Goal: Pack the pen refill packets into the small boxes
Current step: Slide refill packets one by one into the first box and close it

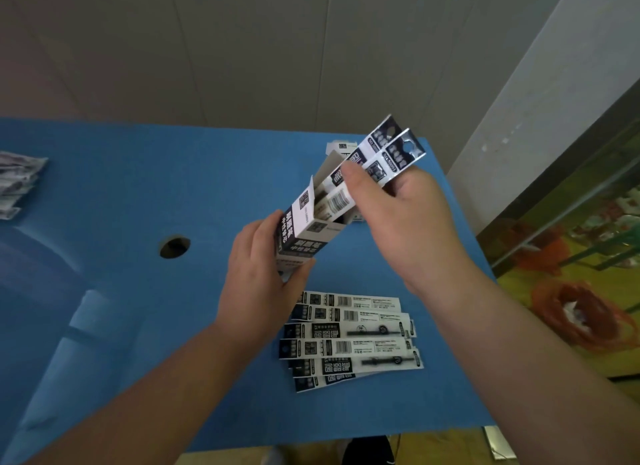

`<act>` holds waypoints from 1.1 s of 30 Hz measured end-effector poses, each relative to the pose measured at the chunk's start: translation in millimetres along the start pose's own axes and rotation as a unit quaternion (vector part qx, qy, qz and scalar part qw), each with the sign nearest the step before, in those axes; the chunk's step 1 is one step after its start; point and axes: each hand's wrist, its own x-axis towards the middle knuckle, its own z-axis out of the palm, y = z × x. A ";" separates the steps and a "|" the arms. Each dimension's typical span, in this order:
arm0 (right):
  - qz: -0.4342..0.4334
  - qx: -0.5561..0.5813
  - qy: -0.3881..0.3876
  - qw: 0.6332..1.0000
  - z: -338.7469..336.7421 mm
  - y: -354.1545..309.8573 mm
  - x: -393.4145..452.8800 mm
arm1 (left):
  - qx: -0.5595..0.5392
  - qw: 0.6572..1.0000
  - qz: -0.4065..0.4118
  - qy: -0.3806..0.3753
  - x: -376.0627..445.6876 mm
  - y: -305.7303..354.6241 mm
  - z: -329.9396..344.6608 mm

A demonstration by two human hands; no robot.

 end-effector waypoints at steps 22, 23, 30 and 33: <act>0.001 -0.105 -0.080 0.991 14.9 4.8 11.0 | 0.019 0.999 0.042 -0.003 -2.8 -2.9 5.0; 0.009 -0.115 -0.099 0.988 11.4 2.9 12.3 | 0.021 0.999 0.043 -0.003 -2.2 -3.7 4.9; 0.038 -0.102 -0.138 0.985 -7.0 2.3 19.9 | 0.023 0.998 0.057 -0.003 1.3 -4.3 3.6; 0.056 -0.110 -0.157 0.980 1.4 3.5 20.6 | 0.016 0.998 0.062 -0.004 1.4 -2.5 4.9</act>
